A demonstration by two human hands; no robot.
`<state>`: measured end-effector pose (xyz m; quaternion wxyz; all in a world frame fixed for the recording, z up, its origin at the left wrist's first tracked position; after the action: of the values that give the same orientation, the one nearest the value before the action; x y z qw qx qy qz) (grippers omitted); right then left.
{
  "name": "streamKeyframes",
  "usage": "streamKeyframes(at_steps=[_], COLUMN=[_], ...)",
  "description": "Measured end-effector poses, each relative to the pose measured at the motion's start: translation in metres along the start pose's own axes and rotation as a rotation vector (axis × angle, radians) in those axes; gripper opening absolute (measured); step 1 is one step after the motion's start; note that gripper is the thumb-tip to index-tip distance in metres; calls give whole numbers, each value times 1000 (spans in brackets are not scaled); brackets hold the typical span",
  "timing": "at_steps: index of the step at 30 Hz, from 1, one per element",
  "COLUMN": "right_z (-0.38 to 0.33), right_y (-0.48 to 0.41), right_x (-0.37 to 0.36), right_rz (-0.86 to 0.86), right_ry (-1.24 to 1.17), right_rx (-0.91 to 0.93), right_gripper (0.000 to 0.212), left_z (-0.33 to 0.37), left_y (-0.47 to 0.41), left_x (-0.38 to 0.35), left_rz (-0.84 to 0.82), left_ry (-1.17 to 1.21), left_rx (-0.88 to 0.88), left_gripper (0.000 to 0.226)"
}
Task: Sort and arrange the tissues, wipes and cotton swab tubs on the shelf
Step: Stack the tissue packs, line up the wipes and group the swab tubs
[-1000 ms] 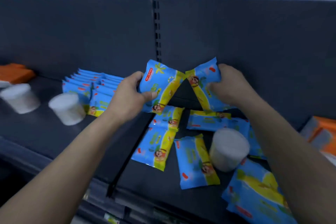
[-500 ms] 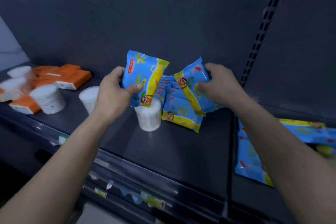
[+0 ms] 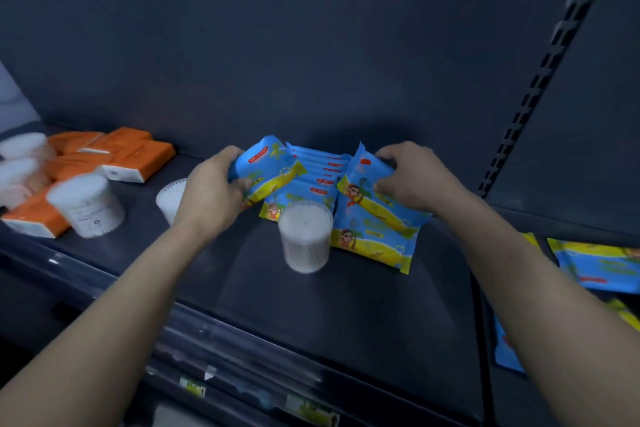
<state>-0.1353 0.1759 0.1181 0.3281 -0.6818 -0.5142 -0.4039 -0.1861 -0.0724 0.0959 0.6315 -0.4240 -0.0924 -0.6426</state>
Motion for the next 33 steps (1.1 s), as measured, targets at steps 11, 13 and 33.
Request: streamKeyframes(at_steps=[11,13,33], right_z=[6,4,-3], right_y=[-8,-11,-9], right_x=[-61,-67,-75], right_rz=[-210,-210,20], right_ry=[355,353,429], right_rx=[-27,-72,-285], right_gripper=[35,37,38], left_z=[-22,-25,-22], left_y=[-28,-35,-49], left_x=[-53,-64,-95], left_rz=[-446,-531,-549], left_ry=[-206,-187,-365], left_rx=[-136,-203,-644], left_gripper=[40,41,44])
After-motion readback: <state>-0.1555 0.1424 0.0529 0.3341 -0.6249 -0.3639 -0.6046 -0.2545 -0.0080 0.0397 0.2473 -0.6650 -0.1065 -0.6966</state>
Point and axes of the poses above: each hand's wrist, its own y-axis away from the middle knuckle, its own x-axis out of the back of the hand, z = x × y, the point moved 6 cm from there along -y, towards the middle knuckle, and after that the axes turned 6 degrees about -x, right-handed, at the moved point
